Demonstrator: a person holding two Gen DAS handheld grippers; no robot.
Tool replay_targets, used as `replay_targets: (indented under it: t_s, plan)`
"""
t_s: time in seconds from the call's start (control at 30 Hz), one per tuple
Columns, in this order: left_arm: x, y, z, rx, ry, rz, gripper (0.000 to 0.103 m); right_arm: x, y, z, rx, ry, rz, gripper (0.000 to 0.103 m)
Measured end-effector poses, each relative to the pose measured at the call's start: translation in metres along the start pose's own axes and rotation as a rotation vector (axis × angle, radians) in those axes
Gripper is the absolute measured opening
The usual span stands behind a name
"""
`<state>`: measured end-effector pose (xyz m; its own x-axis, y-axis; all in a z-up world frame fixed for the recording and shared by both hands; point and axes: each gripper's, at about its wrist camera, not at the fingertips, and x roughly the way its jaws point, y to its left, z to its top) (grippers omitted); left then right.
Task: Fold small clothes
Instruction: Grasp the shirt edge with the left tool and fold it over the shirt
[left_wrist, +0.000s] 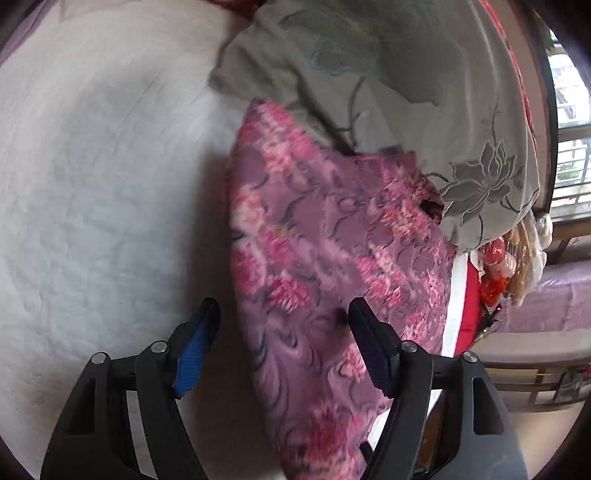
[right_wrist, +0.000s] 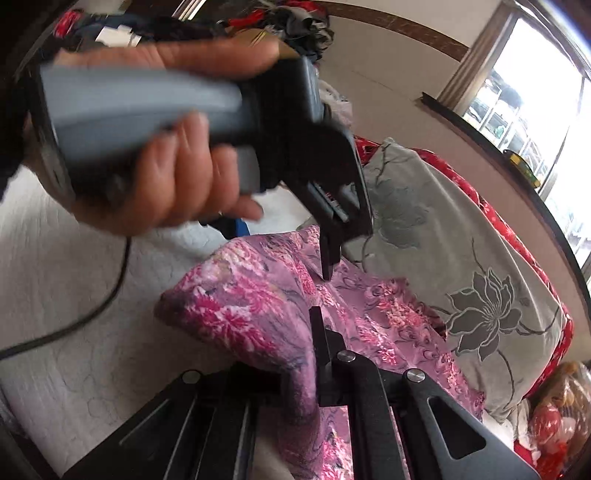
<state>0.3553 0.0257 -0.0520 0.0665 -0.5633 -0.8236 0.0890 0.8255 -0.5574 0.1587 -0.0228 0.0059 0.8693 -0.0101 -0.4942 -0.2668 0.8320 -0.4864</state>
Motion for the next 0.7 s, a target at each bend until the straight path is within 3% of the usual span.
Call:
replay_targets:
  t_s: [0.03, 0.07, 0.13, 0.47, 0.7]
  plan:
    - [-0.002, -0.006, 0.0, 0.004, -0.014, -0.007, 0.03, 0.0, -0.002, -0.001, 0.005, -0.004, 0.002, 0.005]
    - [-0.004, -0.011, 0.001, 0.003, -0.014, -0.018, 0.02, 0.0, -0.006, -0.001, 0.012, -0.005, 0.005, 0.005]
    - [-0.011, -0.021, 0.001, 0.0, -0.039, -0.006, 0.013, -0.002, -0.014, -0.003, 0.029, -0.011, 0.006, 0.005]
    - [-0.043, -0.117, -0.015, 0.138, -0.126, 0.045, 0.012, -0.038, -0.073, -0.018, 0.204, -0.035, -0.018, 0.006]
    - [-0.032, -0.188, -0.034, 0.218, -0.14, 0.053, 0.012, -0.062, -0.129, -0.05, 0.344, -0.025, -0.031, 0.006]
